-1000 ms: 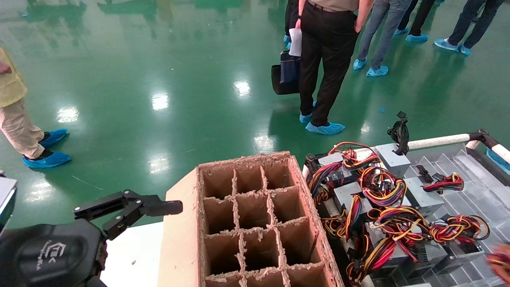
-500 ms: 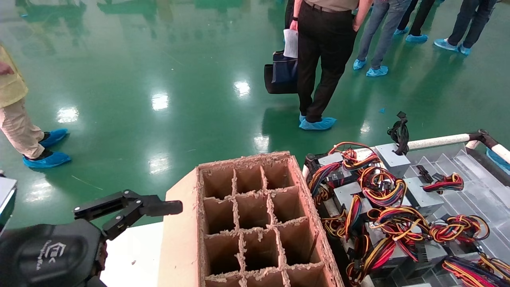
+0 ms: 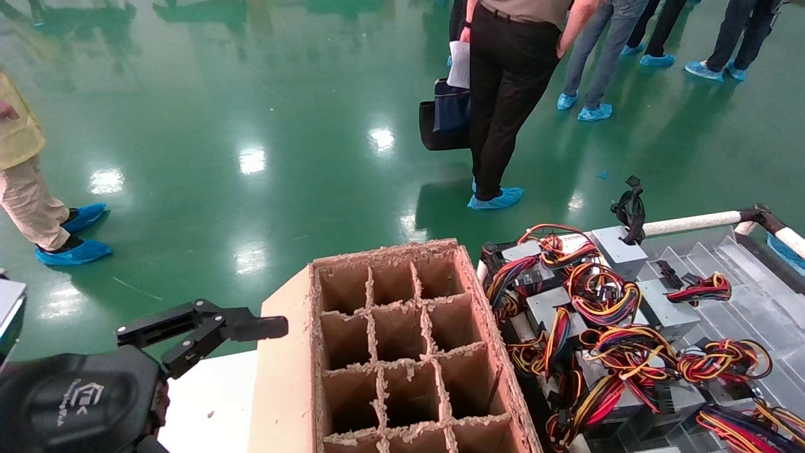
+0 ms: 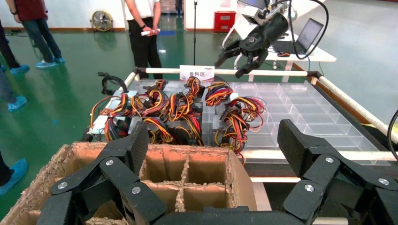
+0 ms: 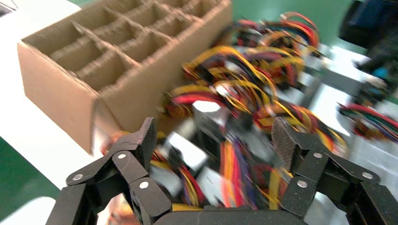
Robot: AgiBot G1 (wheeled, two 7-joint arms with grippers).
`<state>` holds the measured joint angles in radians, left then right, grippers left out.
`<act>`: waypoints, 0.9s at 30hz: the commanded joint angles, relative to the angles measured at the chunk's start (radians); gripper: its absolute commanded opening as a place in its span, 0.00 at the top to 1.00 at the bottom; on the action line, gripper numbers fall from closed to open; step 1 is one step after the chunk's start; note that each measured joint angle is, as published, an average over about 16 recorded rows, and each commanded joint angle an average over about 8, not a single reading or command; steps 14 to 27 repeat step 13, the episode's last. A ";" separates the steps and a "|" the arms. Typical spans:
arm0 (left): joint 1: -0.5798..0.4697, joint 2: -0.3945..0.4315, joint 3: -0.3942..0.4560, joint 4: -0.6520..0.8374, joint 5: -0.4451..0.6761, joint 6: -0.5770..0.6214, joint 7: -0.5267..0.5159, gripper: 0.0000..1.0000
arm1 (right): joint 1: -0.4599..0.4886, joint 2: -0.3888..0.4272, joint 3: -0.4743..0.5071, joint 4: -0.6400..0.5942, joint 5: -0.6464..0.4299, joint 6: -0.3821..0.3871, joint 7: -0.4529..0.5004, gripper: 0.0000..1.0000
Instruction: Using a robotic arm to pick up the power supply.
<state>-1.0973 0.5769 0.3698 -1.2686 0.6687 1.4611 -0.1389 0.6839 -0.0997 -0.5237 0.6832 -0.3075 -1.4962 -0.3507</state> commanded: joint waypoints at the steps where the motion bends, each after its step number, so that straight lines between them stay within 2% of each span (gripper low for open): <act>1: 0.000 0.000 0.000 0.000 0.000 0.000 0.000 0.00 | 0.017 -0.023 0.011 0.026 -0.019 0.000 0.024 0.00; 13: 0.000 0.000 0.000 0.000 0.000 0.000 0.000 0.00 | 0.107 -0.140 0.067 0.165 -0.116 0.000 0.147 0.00; 27: 0.000 0.000 0.000 0.000 0.000 0.000 0.000 0.00 | 0.107 -0.140 0.067 0.165 -0.116 0.000 0.147 0.00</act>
